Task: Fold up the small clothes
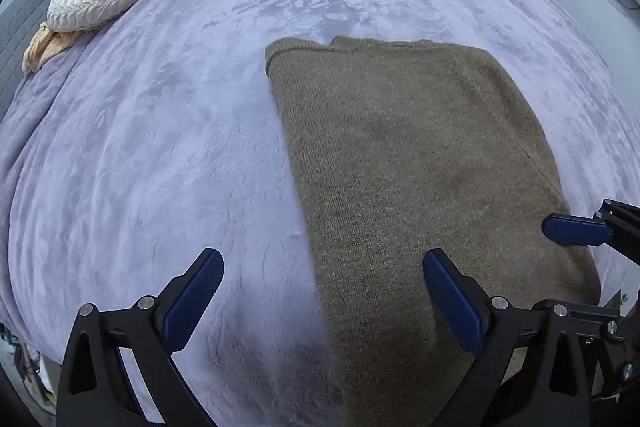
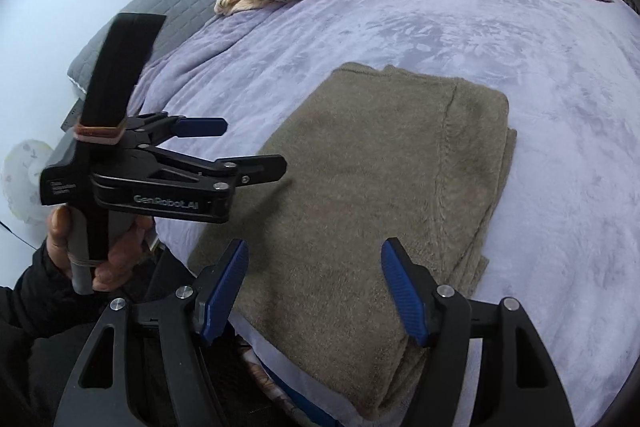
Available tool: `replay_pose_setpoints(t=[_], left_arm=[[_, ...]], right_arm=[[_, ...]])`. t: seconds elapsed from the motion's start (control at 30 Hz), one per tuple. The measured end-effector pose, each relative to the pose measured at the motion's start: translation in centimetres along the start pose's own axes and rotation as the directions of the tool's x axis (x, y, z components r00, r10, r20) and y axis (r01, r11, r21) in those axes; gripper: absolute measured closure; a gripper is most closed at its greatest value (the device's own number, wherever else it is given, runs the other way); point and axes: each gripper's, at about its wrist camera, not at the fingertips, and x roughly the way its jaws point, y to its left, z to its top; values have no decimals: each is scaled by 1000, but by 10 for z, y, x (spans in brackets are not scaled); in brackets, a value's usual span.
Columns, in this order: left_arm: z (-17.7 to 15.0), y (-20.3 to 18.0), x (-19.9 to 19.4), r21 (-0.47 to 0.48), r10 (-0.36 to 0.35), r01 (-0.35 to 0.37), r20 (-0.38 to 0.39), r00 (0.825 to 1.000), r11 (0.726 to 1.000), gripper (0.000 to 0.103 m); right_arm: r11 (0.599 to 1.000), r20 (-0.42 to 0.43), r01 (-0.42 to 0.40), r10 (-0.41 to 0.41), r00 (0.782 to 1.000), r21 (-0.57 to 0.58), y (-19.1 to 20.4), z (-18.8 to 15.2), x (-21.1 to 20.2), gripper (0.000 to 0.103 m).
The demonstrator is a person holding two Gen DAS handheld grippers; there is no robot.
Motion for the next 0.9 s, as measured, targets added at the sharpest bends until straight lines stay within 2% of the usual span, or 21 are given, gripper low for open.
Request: replay_pose_setpoints(t=[0.13,0.23,0.4,0.5,0.6,0.67,0.73,0.83,0.9], left_arm=[[-3,5,6,-38,-46,45,-4,999,998,2],[-9,4,8,-42,-37,37,5,999,998,0],[-12,6,15,-71,-64,63,-6,998,995,0],[-9,4,4,-52,-41,40,-5,999,998,0],[-4,0,-20,-31,-17,18,33,999,999,0],[-2,-2,-35,-29,-14,16,60,998,999,0],[0,-4,-47,-32,-13,16,81,997,999,0],[0,-9,-60,-35,20,-16,109,994,999,0],[-1,-11,-63,-36,32,-29,99,995,999,0]], right_arm=[[999,8,-9,9,1000,34,-10,-10,6,31],[999,15,-17,16,1000,46,-11,-12,7,31],[999,30,-5,3,1000,54,-10,-20,9,31],[999,36,20,-22,999,44,-8,-24,13,31],[998,10,49,-49,999,35,-2,-19,10,31],[996,-5,76,-76,997,43,4,-11,0,30],[992,7,121,-121,993,24,12,-5,-15,23],[971,5,238,-238,971,-33,28,1,-30,22],[949,-17,310,-312,950,-54,35,4,-33,22]])
